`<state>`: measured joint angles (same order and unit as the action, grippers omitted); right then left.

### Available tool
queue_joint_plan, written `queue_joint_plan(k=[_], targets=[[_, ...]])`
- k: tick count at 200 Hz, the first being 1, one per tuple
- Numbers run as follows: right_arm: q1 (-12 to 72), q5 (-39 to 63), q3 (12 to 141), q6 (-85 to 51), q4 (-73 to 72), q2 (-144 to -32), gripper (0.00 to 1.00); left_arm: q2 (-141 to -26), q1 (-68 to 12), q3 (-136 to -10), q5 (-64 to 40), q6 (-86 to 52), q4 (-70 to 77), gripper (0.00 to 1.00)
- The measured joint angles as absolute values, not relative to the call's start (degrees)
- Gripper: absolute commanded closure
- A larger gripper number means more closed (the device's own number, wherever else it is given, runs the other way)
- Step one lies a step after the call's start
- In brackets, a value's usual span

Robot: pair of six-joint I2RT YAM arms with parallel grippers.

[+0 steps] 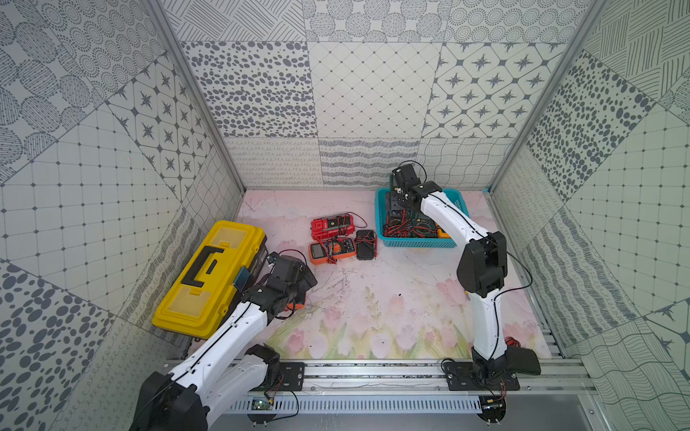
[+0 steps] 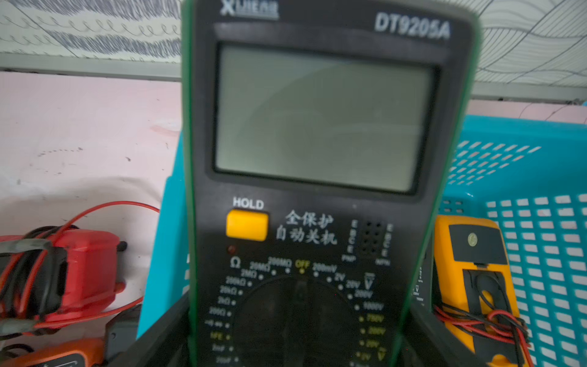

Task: Put the multimeter into the basket
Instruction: Place the multimeter in the basket.

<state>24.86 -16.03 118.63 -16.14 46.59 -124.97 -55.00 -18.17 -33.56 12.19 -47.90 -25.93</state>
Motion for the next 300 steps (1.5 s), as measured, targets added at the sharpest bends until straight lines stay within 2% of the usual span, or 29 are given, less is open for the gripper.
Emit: queue_joint_plan(k=[119, 177, 223, 249, 300], targets=[[25.0, -10.5, 115.2, -18.3, 50.7, -126.1, 0.79, -54.8, -18.2, -33.6, 12.2, -47.7, -25.9, 0.01], [25.0, -9.6, 115.7, -18.3, 50.7, -130.4, 0.76, -55.1, -18.2, -33.6, 12.2, -47.7, -25.9, 0.01], [25.0, -9.3, 118.4, -18.3, 51.1, -132.4, 0.57, -55.1, -18.2, -33.6, 12.2, -47.7, -25.9, 0.01], [24.9, -9.1, 118.8, -18.6, 51.2, -132.6, 0.33, -55.1, -18.2, -33.6, 12.1, -47.7, -25.9, 0.01], [23.6, -6.6, 119.6, -18.7, 51.6, -133.0, 0.09, -55.1, -18.2, -33.6, 12.0, -47.7, -25.9, 0.01]])
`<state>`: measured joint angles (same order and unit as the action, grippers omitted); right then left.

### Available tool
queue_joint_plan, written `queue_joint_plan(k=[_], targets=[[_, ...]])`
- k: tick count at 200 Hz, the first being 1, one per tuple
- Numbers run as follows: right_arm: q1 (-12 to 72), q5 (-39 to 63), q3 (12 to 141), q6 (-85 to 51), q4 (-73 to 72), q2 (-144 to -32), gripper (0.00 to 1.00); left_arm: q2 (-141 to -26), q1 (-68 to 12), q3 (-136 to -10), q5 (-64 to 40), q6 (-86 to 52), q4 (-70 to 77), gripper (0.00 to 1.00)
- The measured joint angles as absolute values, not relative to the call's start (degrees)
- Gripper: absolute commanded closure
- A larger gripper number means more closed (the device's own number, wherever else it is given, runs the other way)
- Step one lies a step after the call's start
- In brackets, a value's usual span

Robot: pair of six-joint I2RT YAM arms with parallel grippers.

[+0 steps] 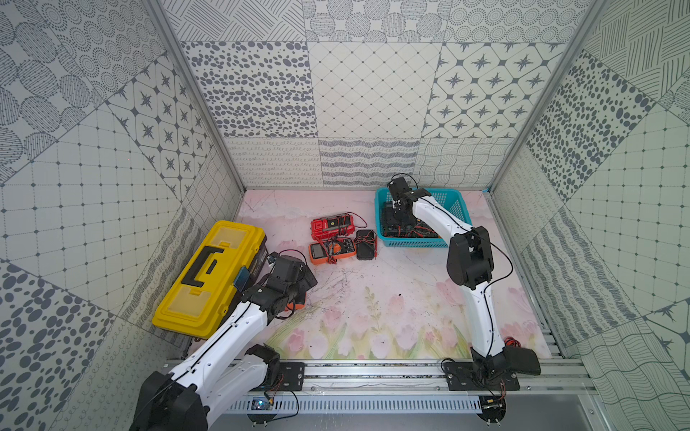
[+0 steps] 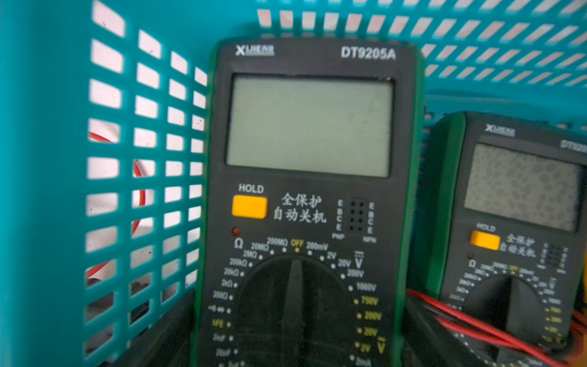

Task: Put the multimeter into the basket
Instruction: Place the multimeter in the basket.

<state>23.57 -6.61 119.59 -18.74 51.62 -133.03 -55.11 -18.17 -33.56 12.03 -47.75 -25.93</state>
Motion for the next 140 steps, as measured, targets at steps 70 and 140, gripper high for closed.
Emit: queue_joint_plan(k=[70, 140], targets=[[22.7, -4.0, 120.9, -18.4, 52.7, -132.9, 0.01, -55.1, -18.2, -33.6, 12.0, -47.7, -25.9, 0.01], [23.2, -4.2, 120.7, -18.0, 52.8, -123.4, 0.02, -55.0, -18.2, -33.6, 12.0, -47.7, -25.9, 0.01]])
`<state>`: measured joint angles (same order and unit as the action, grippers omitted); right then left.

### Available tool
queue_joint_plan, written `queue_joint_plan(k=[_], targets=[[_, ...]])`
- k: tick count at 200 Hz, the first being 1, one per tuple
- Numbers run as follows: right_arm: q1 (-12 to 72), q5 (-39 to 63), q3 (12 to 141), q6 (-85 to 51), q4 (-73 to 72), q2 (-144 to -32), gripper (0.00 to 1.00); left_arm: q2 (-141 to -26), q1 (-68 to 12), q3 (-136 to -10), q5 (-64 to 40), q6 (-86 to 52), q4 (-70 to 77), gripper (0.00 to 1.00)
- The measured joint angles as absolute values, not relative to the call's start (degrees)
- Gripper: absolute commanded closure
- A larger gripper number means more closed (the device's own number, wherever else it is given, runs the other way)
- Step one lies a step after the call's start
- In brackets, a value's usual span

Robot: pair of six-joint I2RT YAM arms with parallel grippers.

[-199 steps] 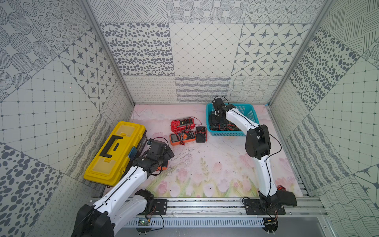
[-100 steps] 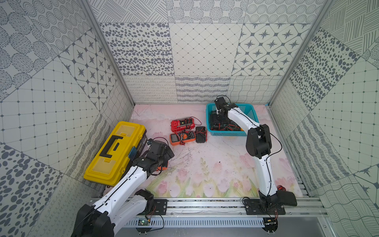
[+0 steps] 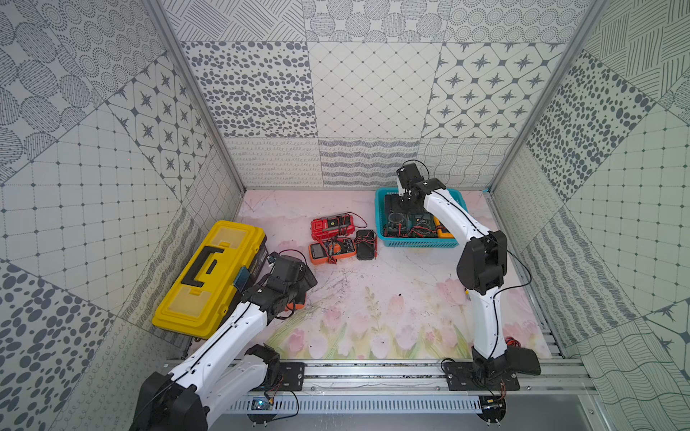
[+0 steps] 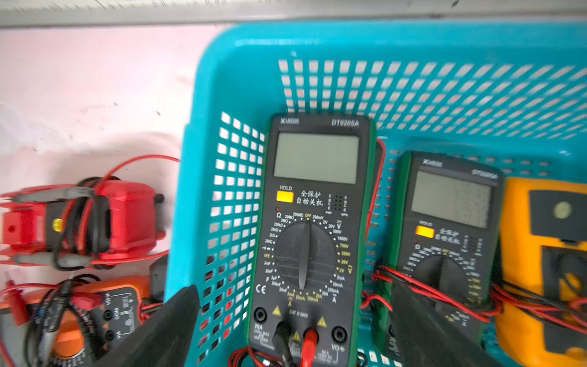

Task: Put the multimeter into the basket
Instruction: Place the multimeter in the basket, then pick up the multimeter from the center of the board.

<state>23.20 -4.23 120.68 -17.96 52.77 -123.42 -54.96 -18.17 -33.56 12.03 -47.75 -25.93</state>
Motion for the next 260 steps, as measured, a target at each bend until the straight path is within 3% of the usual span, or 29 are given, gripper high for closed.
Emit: queue_joint_plan(k=[50, 86, 136, 260], targets=[[30.4, -7.8, 110.8, -17.6, 49.0, -110.3, 0.07, -54.8, -18.2, -33.6, 12.3, -47.8, -26.0, 0.01], [38.2, -8.3, 103.9, -17.5, 45.6, -107.7, 0.10, -54.3, -18.2, -33.6, 12.6, -47.9, -26.0, 0.01], [43.5, -7.4, 101.1, -18.1, 44.2, -110.4, 0.12, -53.7, -18.2, -33.5, 12.8, -47.9, -26.1, 0.01], [43.7, -11.7, 104.4, -25.7, 44.6, -124.5, 0.15, -55.7, -18.2, -33.1, 12.3, -47.9, -26.0, 0.01]])
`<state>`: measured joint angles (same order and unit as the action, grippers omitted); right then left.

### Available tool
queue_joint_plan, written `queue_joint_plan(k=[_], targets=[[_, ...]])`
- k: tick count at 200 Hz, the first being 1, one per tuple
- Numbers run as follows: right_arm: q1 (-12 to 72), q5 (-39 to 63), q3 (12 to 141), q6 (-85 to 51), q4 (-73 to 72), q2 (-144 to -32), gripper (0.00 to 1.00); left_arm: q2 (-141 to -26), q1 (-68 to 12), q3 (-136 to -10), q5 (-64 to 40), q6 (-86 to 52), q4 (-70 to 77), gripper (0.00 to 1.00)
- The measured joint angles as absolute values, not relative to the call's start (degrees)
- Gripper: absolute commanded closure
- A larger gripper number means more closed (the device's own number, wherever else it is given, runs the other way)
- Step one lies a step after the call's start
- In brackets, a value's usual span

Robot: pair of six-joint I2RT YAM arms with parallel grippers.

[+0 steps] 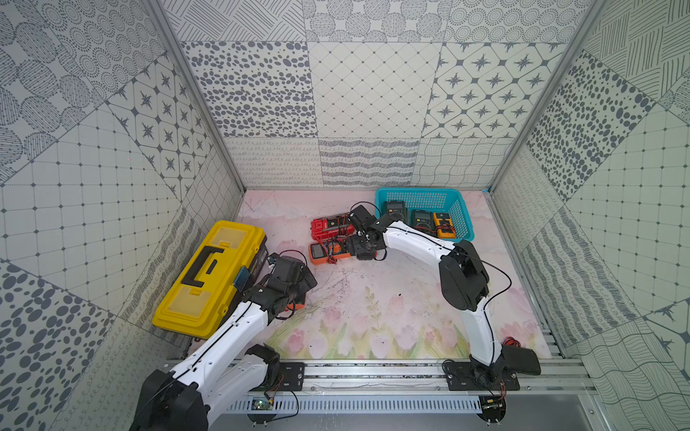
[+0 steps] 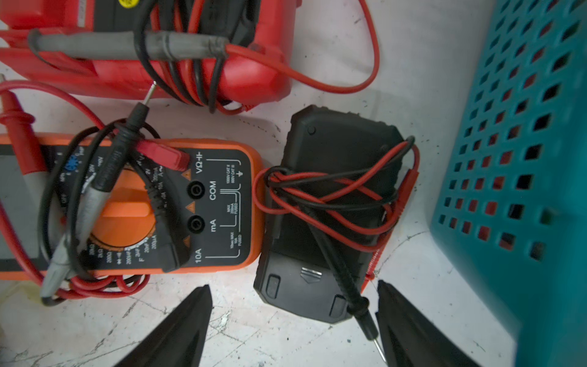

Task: Put the multimeter into the basket
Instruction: Pick up the multimeter from the center of the board.

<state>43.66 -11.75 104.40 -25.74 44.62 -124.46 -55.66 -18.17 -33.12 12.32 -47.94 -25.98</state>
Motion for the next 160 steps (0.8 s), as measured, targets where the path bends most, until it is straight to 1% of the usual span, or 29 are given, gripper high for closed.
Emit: queue_joint_plan(k=[86, 111, 138, 160], targets=[[43.8, -14.4, 107.0, -27.5, 44.6, -127.6, 0.17, -57.0, -18.2, -33.1, 11.9, -47.9, -25.9, 0.01], [43.7, -14.6, 107.0, -28.3, 44.3, -127.6, 0.16, -57.1, -18.2, -33.1, 11.7, -47.9, -25.9, 0.01], [42.7, -16.0, 106.8, -29.1, 44.4, -127.6, 0.12, -57.3, -18.2, -33.1, 11.5, -47.9, -25.7, 0.01], [41.5, -17.7, 106.8, -29.3, 44.6, -127.6, 0.12, -57.6, -18.2, -33.1, 11.1, -47.9, -25.0, 0.01]])
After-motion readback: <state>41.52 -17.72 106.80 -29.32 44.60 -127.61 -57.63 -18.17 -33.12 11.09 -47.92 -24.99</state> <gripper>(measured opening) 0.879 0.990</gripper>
